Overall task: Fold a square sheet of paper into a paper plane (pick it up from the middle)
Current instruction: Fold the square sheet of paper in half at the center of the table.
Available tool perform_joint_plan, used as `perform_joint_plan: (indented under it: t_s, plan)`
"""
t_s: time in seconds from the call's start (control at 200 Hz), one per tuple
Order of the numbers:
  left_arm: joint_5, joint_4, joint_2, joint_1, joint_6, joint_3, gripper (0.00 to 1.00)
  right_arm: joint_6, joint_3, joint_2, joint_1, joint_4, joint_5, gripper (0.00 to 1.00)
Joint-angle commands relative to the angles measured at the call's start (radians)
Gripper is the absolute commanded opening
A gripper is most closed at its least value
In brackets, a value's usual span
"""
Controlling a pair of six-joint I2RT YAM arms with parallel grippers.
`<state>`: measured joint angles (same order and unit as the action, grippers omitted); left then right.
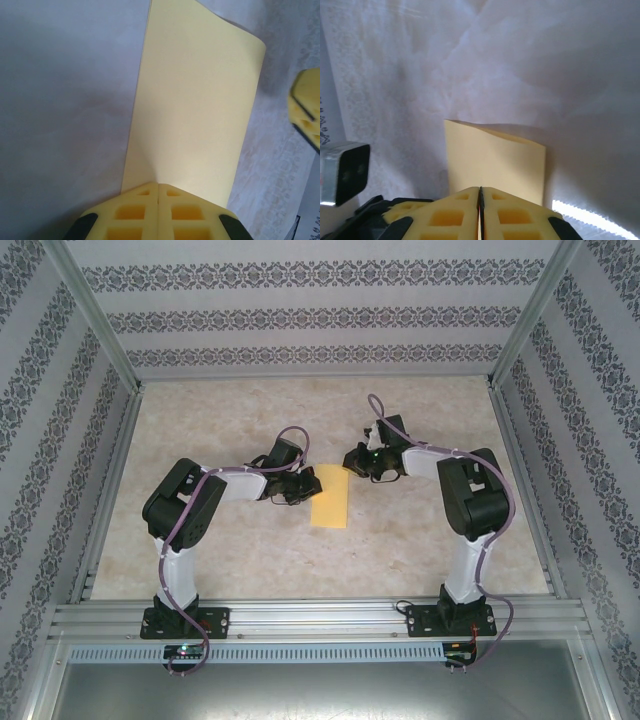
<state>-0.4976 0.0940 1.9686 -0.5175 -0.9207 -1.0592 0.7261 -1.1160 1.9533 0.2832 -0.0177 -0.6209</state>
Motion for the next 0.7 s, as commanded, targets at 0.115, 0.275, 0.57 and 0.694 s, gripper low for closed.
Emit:
perform_joint_plan:
  t_s: [0.115, 0.275, 0.57, 0.694]
  plan:
    - [0.022, -0.121, 0.014, -0.011, 0.032, 0.006, 0.00, -0.046, -0.086, 0.113, -0.011, -0.104, 0.015, 0.11]
    - [0.024, -0.129, 0.010, -0.010, 0.034, 0.002, 0.00, -0.052, -0.091, 0.083, -0.014, -0.125, 0.015, 0.11]
    - [-0.030, -0.062, -0.056, -0.011, 0.029, -0.010, 0.11, -0.026, 0.044, -0.166, -0.021, -0.092, 0.001, 0.24]
    - [-0.028, -0.075, -0.113, -0.011, 0.027, -0.035, 0.22, -0.008, 0.137, -0.246, -0.005, -0.095, 0.005, 0.29]
